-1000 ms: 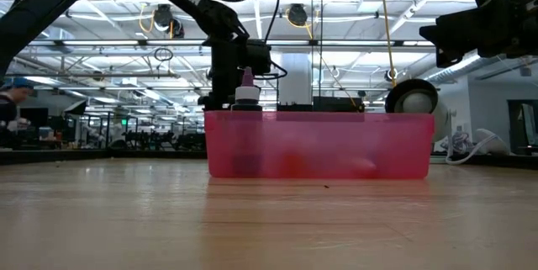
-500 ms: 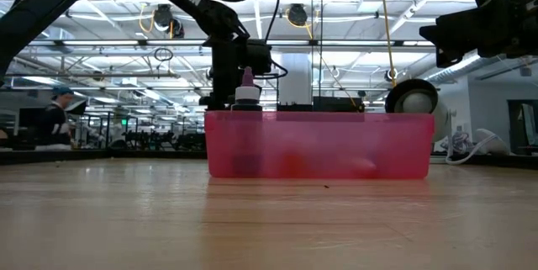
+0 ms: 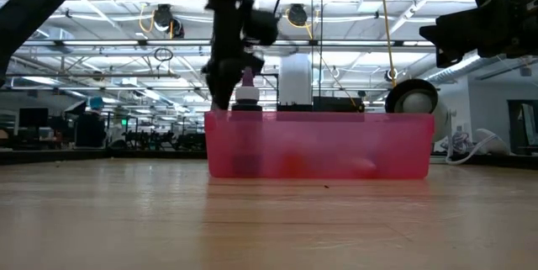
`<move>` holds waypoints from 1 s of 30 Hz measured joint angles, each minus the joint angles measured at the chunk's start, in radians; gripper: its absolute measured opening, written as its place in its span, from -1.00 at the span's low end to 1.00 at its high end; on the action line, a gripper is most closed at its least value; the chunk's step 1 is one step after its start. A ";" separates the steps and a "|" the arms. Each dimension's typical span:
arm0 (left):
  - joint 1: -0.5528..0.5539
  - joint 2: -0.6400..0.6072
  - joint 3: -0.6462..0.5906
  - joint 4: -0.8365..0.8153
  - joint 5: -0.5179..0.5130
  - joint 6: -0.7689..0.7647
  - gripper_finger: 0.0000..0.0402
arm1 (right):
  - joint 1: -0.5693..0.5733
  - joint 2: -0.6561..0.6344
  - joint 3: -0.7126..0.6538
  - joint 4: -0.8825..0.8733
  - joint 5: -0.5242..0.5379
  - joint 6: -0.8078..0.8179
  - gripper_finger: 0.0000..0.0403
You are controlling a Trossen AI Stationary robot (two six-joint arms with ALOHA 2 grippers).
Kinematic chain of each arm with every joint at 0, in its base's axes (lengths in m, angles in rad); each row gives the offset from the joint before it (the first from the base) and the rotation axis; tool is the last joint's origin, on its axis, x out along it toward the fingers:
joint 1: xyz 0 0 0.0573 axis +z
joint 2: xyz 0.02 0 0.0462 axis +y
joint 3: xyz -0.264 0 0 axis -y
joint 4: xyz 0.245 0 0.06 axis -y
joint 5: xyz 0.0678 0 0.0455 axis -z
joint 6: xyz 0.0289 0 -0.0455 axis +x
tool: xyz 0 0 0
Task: Pick & Place food coloring
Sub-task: Put the big black food coloring bottle into the red bin
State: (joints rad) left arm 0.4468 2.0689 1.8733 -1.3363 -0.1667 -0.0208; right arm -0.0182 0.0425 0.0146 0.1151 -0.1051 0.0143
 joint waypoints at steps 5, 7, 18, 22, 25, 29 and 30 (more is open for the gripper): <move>-0.147 -0.012 0.169 -0.096 -0.044 -0.024 -0.29 | 0.000 0.002 0.000 0.000 0.000 0.000 -0.38; -0.209 -0.012 0.230 -0.105 -0.044 -0.041 -0.29 | 0.000 0.002 0.000 0.000 0.000 0.000 -0.38; -0.406 -0.006 0.202 0.040 0.009 -0.042 -0.30 | 0.000 0.002 0.000 0.000 0.000 0.000 -0.38; -0.417 -0.007 0.145 0.141 0.038 -0.041 -0.30 | 0.000 0.002 0.000 0.000 0.000 0.000 -0.38; -0.412 -0.006 0.099 0.195 0.070 -0.040 -0.30 | 0.000 0.002 0.000 0.000 0.000 0.000 -0.38; -0.400 -0.007 0.030 0.236 0.062 -0.043 -0.30 | 0.000 0.002 0.000 0.000 0.000 0.000 -0.38; -0.396 -0.007 0.019 0.245 0.062 -0.045 -0.30 | 0.000 0.002 0.000 0.000 0.000 0.000 -0.38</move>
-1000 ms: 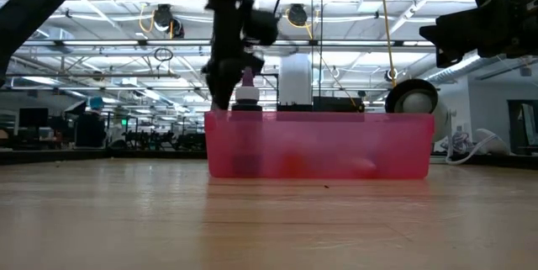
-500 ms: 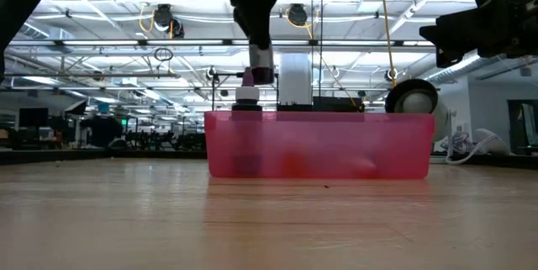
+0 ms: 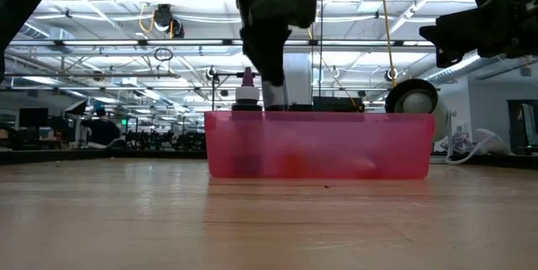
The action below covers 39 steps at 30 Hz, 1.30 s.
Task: Pick & Place food coloring
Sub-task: Put the big black food coloring bottle into the red bin
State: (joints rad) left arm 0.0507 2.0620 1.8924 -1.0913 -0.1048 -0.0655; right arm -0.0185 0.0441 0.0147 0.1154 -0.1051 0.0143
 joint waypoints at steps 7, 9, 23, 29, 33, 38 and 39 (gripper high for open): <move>0.032 0.002 -0.094 0.095 0.017 -0.010 -0.30 | 0.000 0.000 0.000 0.000 0.000 0.000 -0.38; 0.038 0.001 -0.117 0.121 0.026 -0.008 -0.30 | 0.000 0.000 0.000 0.000 0.000 0.000 -0.38; 0.054 0.000 -0.202 0.211 0.079 -0.012 -0.30 | 0.000 0.000 0.000 0.000 0.000 0.000 -0.38; 0.054 0.000 -0.202 0.233 0.078 -0.026 -0.30 | 0.000 0.000 0.000 0.000 0.000 0.000 -0.38; 0.055 0.000 -0.202 0.230 0.078 -0.048 -0.30 | 0.000 0.000 0.000 0.000 0.000 0.000 -0.38; 0.055 0.000 -0.202 0.229 0.078 -0.047 -0.05 | 0.000 0.000 0.000 0.000 0.000 0.000 -0.38; 0.055 0.000 -0.202 0.230 0.078 -0.048 0.04 | 0.000 0.000 0.000 0.000 0.000 0.000 -0.38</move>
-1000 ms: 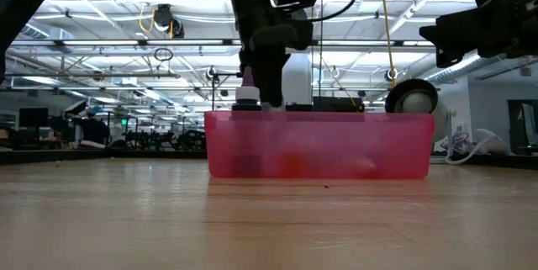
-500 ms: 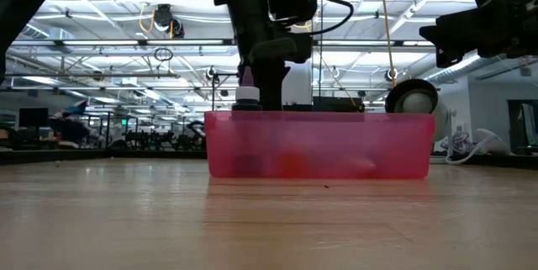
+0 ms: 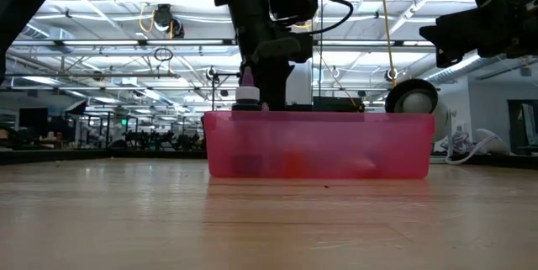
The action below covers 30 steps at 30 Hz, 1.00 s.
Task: Pick & Place food coloring
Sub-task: Put the big black food coloring bottle into the red bin, then put the big blue food coloring bottle into the red bin
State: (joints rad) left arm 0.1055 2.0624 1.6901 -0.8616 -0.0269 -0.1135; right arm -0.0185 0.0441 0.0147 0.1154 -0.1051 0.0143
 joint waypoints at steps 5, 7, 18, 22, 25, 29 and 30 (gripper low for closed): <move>0.000 0.000 0.000 0.001 -0.044 -0.002 0.32 | 0.000 0.000 0.000 0.000 0.000 0.000 -0.38; 0.000 0.000 0.000 0.004 -0.076 -0.002 0.36 | 0.000 0.000 0.000 0.000 0.000 0.000 -0.38; 0.004 0.000 0.212 -0.221 -0.113 0.076 0.39 | 0.000 0.000 0.000 0.000 0.000 0.000 -0.38; -0.008 -0.001 0.308 -0.469 -0.053 -0.081 0.39 | 0.000 0.000 0.000 0.000 0.000 0.000 -0.38; -0.039 -0.001 0.295 -0.623 -0.024 -0.198 0.39 | 0.000 0.000 0.000 0.000 0.000 0.000 -0.38; -0.120 -0.026 0.208 -0.698 -0.017 -0.295 0.39 | 0.000 0.000 0.000 0.000 0.000 0.000 -0.38; -0.138 -0.044 0.179 -0.696 0.004 -0.313 0.39 | 0.000 0.000 0.000 0.000 0.000 0.000 -0.38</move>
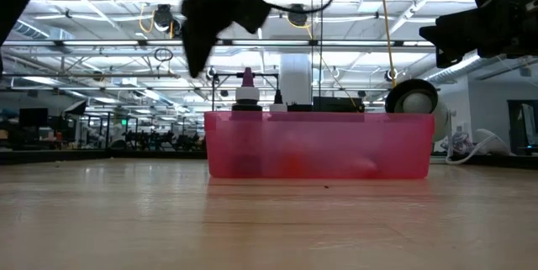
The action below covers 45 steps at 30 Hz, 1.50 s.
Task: Pick & Place food coloring
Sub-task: Put the big blue food coloring bottle into the red bin
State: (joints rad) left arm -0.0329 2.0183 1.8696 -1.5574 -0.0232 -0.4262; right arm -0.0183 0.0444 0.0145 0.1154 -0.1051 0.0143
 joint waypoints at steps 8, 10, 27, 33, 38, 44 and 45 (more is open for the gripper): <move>-0.203 -0.272 -0.282 0.035 -0.085 -0.449 0.39 | 0.000 0.000 0.000 0.000 0.000 0.000 -0.38; -0.271 -0.361 -0.365 0.048 -0.110 -0.626 0.39 | 0.000 0.000 0.000 0.000 0.000 0.000 -0.38; -0.500 -0.666 -0.867 0.291 0.005 -1.399 0.40 | 0.000 0.000 0.000 0.000 0.000 0.000 -0.38; -0.500 -0.665 -0.967 0.448 0.055 -1.394 0.40 | 0.000 0.000 0.000 0.000 0.000 0.000 -0.38; -0.501 -0.664 -1.028 0.517 0.079 -1.404 0.40 | 0.000 0.000 0.000 0.000 0.000 0.000 -0.38; -0.535 -0.665 -1.035 0.524 0.096 -1.400 0.40 | 0.000 0.000 0.000 0.000 0.000 0.000 -0.38; -0.544 -0.665 -1.035 0.528 0.103 -1.390 0.40 | 0.000 0.000 0.000 0.000 0.000 0.000 -0.38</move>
State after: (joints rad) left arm -0.5768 1.3537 0.8349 -1.0289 0.0799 -1.8159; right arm -0.0181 0.0444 0.0143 0.1154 -0.1051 0.0143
